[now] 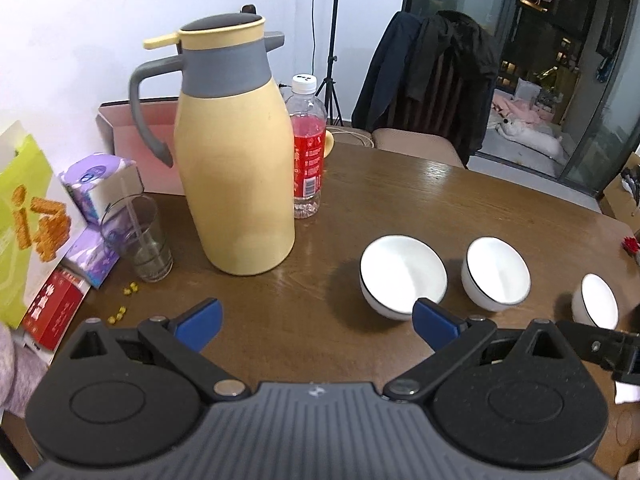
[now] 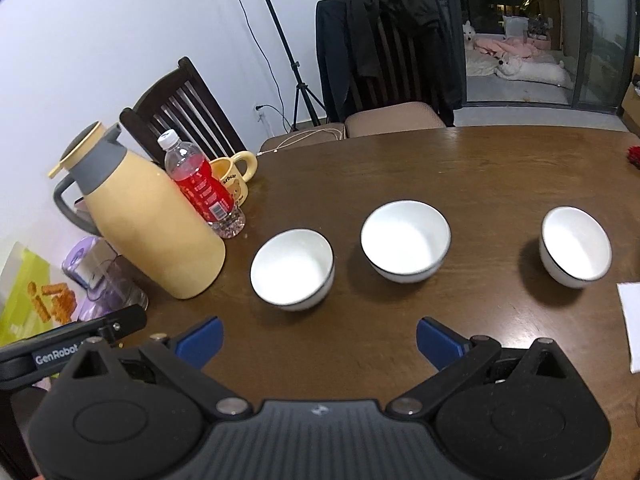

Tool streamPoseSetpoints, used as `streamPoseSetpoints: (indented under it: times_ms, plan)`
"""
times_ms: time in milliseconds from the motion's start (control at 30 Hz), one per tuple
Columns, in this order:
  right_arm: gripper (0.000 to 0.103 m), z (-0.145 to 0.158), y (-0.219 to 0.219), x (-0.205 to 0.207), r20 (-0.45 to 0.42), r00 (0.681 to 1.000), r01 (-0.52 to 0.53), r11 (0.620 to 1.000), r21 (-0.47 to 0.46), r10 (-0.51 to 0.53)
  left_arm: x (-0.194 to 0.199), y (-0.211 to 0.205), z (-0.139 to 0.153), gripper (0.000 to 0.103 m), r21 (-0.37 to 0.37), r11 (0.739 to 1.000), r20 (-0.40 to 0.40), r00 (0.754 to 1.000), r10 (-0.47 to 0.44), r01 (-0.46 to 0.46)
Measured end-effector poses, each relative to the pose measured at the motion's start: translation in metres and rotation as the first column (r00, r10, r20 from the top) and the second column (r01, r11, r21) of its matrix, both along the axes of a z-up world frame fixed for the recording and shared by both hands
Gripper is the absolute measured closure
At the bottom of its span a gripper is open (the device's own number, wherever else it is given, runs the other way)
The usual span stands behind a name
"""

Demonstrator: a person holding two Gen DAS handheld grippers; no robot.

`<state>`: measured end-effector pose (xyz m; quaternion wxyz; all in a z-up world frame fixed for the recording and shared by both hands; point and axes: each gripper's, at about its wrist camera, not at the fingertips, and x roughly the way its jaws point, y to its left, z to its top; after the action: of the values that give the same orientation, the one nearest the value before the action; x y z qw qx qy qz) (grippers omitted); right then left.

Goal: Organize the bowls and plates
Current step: 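Move both open tools up and over toward the white bowls, then close the left tool on a white bowl rim while the right tool closes on another bowl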

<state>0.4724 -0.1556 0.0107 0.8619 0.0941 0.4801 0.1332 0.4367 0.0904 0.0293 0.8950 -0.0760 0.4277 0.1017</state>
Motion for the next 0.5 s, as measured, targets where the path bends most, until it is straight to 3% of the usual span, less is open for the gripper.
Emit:
streamPoseSetpoints:
  times_ms: [367, 500]
  plan:
    - [0.007, -0.039, 0.028, 0.071, -0.072, 0.997, -0.001, 1.0, -0.01, 0.001, 0.072, 0.018, -0.035, 0.0, -0.006, 1.0, -0.079, 0.996, 0.028, -0.029]
    - [0.016, -0.057, 0.036, 0.091, -0.104, 0.995, -0.01, 1.0, -0.024, 0.008, 0.096, 0.022, -0.053, 0.0, -0.007, 0.999, -0.115, 0.993, 0.03, -0.031]
